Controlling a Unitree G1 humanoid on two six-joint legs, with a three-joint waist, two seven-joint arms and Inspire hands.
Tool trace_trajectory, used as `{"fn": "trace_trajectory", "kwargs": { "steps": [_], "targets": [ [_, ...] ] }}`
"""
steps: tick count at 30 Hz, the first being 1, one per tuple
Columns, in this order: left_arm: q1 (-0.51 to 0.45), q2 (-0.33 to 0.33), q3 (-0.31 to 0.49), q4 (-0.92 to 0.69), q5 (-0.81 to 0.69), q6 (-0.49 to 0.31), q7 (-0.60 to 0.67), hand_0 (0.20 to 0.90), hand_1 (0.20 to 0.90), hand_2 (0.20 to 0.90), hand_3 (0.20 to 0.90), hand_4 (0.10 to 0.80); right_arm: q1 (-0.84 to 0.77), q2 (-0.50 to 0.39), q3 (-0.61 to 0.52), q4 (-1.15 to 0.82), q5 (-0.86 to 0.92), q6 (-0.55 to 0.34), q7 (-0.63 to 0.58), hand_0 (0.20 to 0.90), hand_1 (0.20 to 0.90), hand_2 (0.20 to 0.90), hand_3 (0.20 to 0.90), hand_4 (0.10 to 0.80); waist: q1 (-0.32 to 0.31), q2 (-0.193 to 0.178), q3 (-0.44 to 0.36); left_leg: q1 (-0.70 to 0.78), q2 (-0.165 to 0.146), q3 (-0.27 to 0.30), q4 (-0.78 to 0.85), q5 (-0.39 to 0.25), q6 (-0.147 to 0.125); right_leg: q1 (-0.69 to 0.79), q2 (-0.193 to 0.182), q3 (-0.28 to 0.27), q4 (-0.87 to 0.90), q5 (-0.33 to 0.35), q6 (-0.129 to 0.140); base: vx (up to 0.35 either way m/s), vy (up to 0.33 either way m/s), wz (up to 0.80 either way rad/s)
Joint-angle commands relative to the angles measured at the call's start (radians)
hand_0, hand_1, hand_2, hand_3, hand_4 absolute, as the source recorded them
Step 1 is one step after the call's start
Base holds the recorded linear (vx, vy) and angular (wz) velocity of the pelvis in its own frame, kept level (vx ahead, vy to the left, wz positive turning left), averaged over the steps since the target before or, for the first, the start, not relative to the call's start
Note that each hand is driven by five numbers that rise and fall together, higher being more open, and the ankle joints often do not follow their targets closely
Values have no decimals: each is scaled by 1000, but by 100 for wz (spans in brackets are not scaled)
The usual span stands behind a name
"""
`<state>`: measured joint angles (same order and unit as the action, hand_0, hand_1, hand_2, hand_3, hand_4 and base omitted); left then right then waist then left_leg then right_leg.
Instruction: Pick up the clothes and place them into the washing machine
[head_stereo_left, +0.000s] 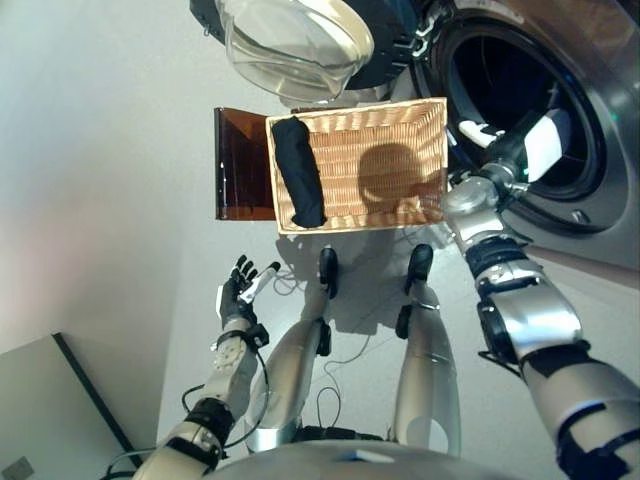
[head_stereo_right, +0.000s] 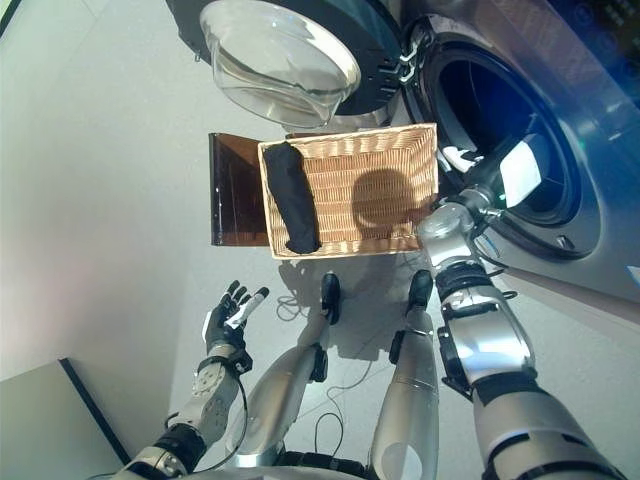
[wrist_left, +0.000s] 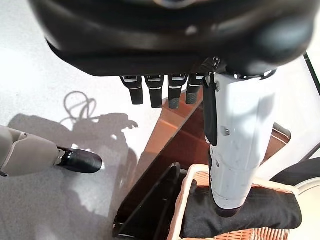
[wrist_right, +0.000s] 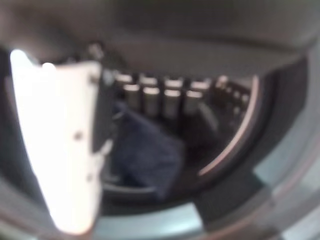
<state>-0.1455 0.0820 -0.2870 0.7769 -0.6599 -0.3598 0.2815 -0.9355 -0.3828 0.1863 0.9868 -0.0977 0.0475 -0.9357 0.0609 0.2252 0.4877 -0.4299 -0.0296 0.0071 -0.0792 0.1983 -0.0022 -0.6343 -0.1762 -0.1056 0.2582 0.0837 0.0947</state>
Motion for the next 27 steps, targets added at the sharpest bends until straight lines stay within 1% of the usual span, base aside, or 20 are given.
{"fn": "trace_trajectory", "kwargs": {
  "steps": [1, 4, 7, 11, 14, 22, 27],
  "targets": [
    [-15, 9, 31, 23, 28, -78, 30, 900, 900, 900, 900, 800, -47, -21, 72, -147, -146, -36, -19, 900, 900, 900, 900, 800, -11, 38, 32, 3, -34, 32, -8, -30, -71, 55, 41, 47, -3, -63, -2, 0, 0, 0],
    [-15, 5, 33, 32, 35, -82, 35, 900, 900, 900, 900, 800, -17, 0, 82, -193, -186, -39, -11, 900, 900, 900, 900, 800, -13, 34, 32, 3, -34, 32, -8, -30, -71, 55, 41, 47, -2, -64, -3, 0, 0, 0],
    [-16, 0, 36, 42, 45, -83, 35, 900, 900, 900, 900, 800, 12, 28, 134, -261, -259, -45, 40, 900, 900, 900, 900, 800, -13, 28, 32, 3, -31, 33, -8, -29, -70, 52, 42, 47, 0, -63, -2, 0, 0, 0],
    [-18, 0, 42, 53, 51, -86, 39, 900, 900, 900, 900, 800, 20, 42, 162, -299, -292, -53, 67, 900, 900, 900, 900, 800, -13, 23, 32, 6, -31, 33, -8, -29, -70, 54, 41, 46, -1, -63, -2, 0, 0, 0],
    [-24, -3, 47, 76, 52, -81, 36, 900, 900, 900, 900, 800, 17, 72, 204, -328, -310, -67, 114, 900, 900, 900, 900, 800, -12, 12, 32, 8, -27, 33, -8, -29, -70, 56, 41, 45, -3, -62, -2, 0, 0, 0],
    [-27, 3, 56, 98, 50, -77, 31, 900, 900, 900, 900, 800, -9, 145, 276, -313, -291, -91, 205, 900, 900, 900, 900, 800, -5, -4, 32, 9, -24, 29, -8, -26, -71, 57, 44, 41, -6, -59, -3, 0, 0, 1],
    [-18, 22, 56, 70, 36, -81, 29, 900, 900, 900, 900, 800, -41, 204, 312, -267, -229, -112, 267, 900, 900, 900, 900, 800, 14, -9, 32, -6, -22, 22, -8, -19, -72, 47, 43, 33, -5, -56, -3, -10, -6, 6]
  ]
}}
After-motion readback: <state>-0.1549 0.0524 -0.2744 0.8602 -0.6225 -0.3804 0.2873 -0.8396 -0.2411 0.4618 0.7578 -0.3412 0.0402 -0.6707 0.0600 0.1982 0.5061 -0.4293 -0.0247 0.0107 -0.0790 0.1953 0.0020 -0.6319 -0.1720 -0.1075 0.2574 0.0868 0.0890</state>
